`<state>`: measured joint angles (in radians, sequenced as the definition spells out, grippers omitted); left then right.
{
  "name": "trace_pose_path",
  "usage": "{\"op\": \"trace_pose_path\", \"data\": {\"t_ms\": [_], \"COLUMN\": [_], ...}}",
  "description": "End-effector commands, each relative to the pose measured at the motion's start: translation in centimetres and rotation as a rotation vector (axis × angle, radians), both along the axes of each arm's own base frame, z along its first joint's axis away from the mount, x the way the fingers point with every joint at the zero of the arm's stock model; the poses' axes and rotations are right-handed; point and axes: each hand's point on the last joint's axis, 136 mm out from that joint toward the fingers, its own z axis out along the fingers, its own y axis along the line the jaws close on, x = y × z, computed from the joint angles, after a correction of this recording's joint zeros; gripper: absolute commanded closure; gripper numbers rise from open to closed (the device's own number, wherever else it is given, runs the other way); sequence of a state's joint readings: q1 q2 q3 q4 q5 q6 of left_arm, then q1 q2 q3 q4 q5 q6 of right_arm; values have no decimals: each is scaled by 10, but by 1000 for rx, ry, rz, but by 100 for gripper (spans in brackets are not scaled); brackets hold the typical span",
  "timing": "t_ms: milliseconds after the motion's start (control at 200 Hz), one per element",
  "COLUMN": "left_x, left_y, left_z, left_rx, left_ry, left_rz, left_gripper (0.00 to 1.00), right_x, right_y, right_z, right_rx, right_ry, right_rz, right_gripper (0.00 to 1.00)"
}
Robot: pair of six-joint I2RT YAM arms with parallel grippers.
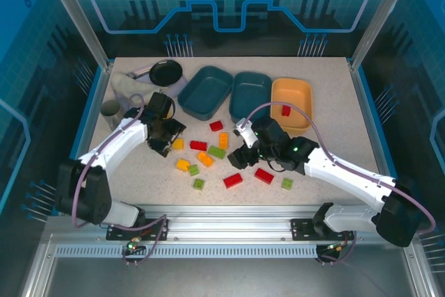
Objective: Sort the legos into containers by color
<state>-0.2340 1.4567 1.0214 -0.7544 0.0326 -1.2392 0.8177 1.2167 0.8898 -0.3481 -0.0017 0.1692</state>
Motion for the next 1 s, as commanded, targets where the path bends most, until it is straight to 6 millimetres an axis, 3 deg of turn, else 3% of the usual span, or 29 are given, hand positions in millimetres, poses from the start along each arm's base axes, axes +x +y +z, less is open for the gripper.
{"op": "trace_pose_path", "data": {"t_ms": [0,220,435,580,740,865,995], "left_x": [11,34,23,22,25,24,28], "left_y": [5,10,12,10,14,14,12], "left_z": [-21,-39,-60,-74,-78,-76,-53], "left_rx": [-21,26,50,49,70,78,90], "left_ry": [60,86,167,188,169,166,110], "left_rz": [211,285,324,320,303,281,236], "left_gripper": [22,24,29,39,58,67,70], "right_x": [2,2,0,0,4,11,24], "right_y": [18,20,10,8,7,4,-4], "right_z": [9,10,8,9,14,20,34], "right_rx": [49,48,29,32,56,75,113], "right_ry": [-40,-22,-19,-16,-22,-25,-43], "right_rz": [63,63,36,21,-9,-45,-107], "right_gripper": [23,23,23,23,23,23,24]}}
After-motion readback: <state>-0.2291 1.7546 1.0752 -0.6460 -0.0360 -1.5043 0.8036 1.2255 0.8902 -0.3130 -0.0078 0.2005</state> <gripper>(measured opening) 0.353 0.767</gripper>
